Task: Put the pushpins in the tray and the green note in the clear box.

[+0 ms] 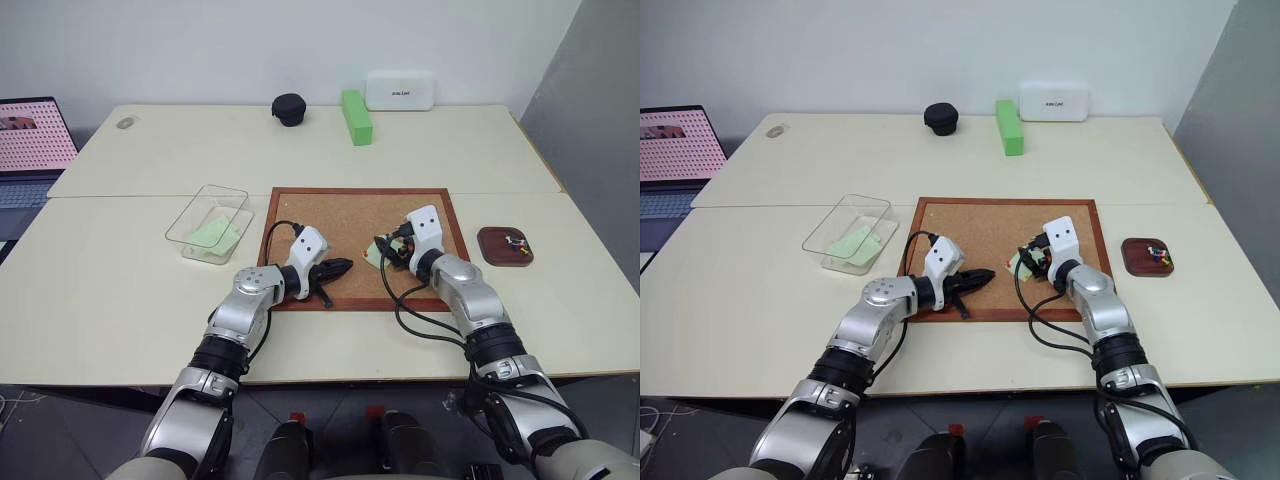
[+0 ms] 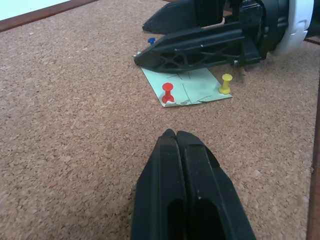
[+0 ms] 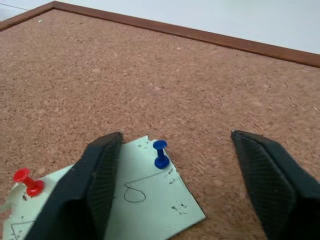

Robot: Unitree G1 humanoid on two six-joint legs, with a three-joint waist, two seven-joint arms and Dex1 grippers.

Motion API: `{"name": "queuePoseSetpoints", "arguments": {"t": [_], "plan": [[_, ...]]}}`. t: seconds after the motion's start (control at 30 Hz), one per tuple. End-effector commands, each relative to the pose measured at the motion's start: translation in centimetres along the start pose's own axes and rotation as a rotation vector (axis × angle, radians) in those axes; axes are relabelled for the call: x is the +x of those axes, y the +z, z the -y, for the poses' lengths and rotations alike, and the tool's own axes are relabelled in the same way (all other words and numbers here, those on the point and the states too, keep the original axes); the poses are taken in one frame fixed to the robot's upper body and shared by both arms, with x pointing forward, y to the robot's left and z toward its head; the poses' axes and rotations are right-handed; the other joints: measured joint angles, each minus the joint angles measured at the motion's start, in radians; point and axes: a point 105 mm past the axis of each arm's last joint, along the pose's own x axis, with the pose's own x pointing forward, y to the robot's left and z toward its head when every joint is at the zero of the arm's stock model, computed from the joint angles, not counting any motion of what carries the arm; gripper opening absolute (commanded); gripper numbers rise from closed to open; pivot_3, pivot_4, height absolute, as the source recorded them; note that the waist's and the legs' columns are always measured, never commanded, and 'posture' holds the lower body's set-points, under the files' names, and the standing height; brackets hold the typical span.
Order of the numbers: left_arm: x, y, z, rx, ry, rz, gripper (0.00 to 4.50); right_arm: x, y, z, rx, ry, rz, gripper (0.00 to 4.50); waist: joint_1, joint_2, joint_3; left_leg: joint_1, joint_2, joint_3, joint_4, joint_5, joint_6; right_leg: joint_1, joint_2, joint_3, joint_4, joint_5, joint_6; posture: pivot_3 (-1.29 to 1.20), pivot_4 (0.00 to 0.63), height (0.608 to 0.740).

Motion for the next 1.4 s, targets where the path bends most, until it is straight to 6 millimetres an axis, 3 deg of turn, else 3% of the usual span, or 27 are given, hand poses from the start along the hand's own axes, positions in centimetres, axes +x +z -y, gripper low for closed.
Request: {"name": "queuePoseSetpoints", "arguments": {"t": [0.03, 0.47, 0.7, 0.93, 1.4], "plan": [[-0.1, -0.6, 0.4, -0.005, -0.012, -0.025, 0.0, 0.2, 2.0, -0.1, -0.012, 0.015, 0.076, 2.7, 0.0, 0.0, 0.0, 0.0, 0.0, 0.0, 0.0, 0.0, 0.0, 0.0, 0.0, 0.0, 0.0, 0.0, 0.0, 0.0, 0.15, 0.74], [-0.2, -0.8, -0.1, -0.005, 0.009, -0.044, 0.0, 0.2, 1.8, -0.6, 0.03, 0.048, 0.079, 0.06, -0.005, 0.0, 0.0, 0.0, 0.0, 0.0, 0.0, 0.0, 0.0, 0.0, 0.0, 0.0, 0.0, 0.0, 0.0, 0.0, 0.15, 0.74], [-0.2, -1.6, 0.0, -0.017, 0.012, -0.08, 0.0, 0.0, 1.4, -0.5, -0.019, 0.042, 0.063, 0.06, -0.006, 0.0, 0.0, 0.0, 0.0, 0.0, 0.0, 0.0, 0.0, 0.0, 0.0, 0.0, 0.0, 0.0, 0.0, 0.0, 0.15, 0.74], [-0.3, -1.9, -0.2, -0.036, 0.019, -0.098, 0.0, -0.9, 3.2, -0.7, -0.027, 0.049, 0.127, 0.06, -0.006, 0.0, 0.0, 0.0, 0.0, 0.0, -0.001, 0.0, 0.0, 0.0, 0.0, 0.0, 0.0, -0.001, 0.002, 0.0, 0.15, 0.74], [-0.2, -2.0, 0.2, -0.042, 0.002, -0.112, 0.0, -1.8, 4.2, -0.9, -0.006, 0.034, 0.17, 0.06, -0.005, 0.0, 0.0, 0.0, 0.0, 0.0, -0.001, 0.0, 0.0, 0.0, 0.0, 0.0, 0.0, -0.002, 0.003, 0.0, 0.15, 0.74]]}}
